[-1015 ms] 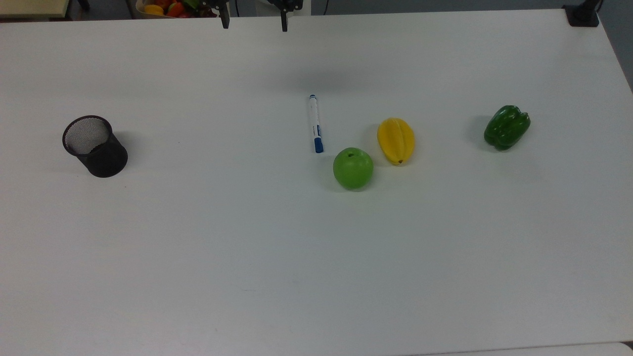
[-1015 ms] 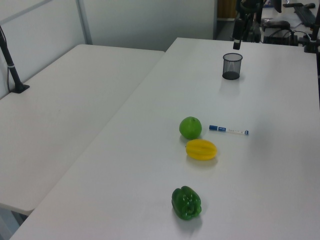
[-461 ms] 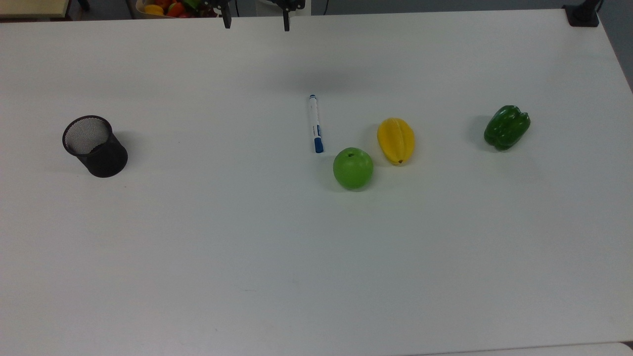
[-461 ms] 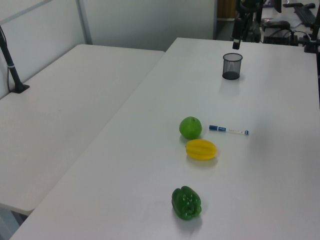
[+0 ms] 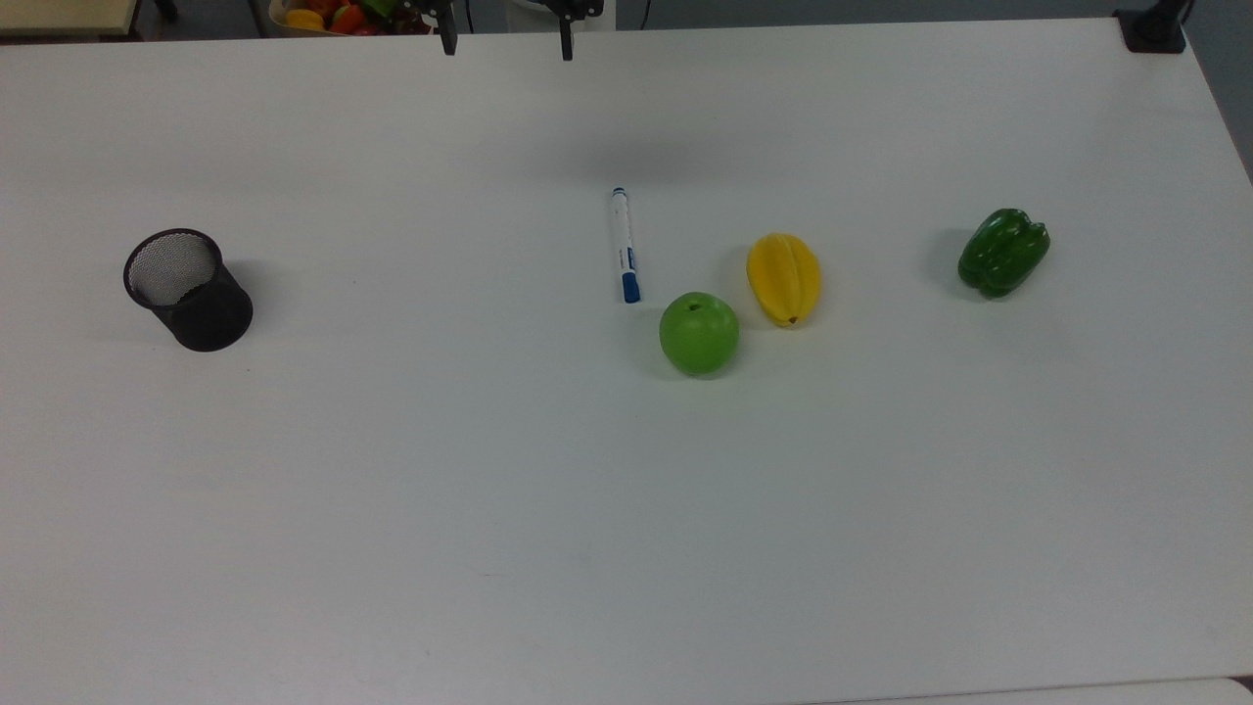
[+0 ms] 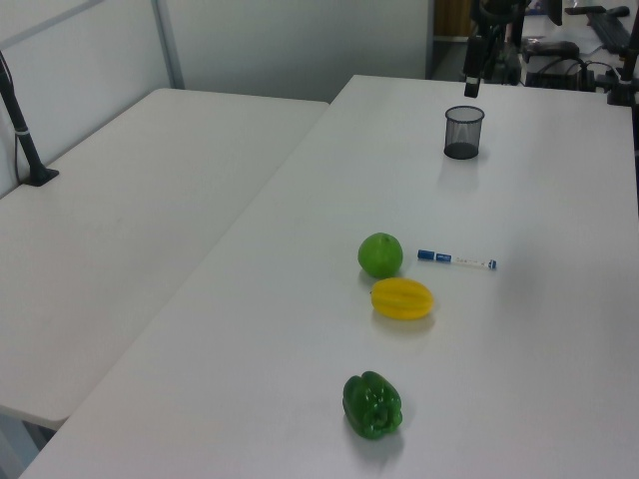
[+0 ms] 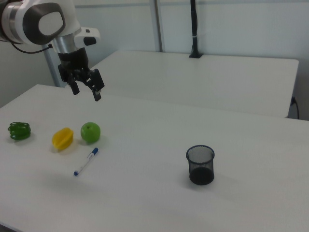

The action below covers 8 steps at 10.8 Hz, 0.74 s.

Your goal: Place marker

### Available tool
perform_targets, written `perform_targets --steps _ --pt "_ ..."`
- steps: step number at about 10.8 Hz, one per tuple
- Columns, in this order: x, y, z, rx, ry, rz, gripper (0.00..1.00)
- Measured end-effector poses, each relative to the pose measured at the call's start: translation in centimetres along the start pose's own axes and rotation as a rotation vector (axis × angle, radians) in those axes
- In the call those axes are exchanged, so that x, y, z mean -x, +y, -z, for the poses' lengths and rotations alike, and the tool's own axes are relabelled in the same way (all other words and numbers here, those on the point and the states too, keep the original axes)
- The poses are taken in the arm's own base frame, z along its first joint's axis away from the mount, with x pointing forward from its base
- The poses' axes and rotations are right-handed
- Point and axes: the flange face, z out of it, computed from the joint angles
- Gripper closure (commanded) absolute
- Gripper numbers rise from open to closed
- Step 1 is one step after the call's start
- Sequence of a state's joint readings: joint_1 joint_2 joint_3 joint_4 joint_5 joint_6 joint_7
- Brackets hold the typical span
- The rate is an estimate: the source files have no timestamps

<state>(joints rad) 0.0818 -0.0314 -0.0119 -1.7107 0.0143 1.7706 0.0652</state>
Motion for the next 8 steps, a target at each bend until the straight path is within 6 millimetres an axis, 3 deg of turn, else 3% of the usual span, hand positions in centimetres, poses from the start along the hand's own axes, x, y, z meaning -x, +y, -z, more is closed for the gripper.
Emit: perform_targets --steps 8 --pt "1.4 -0.2 -1.4 -0.011 -0.126 0.303 0.0"
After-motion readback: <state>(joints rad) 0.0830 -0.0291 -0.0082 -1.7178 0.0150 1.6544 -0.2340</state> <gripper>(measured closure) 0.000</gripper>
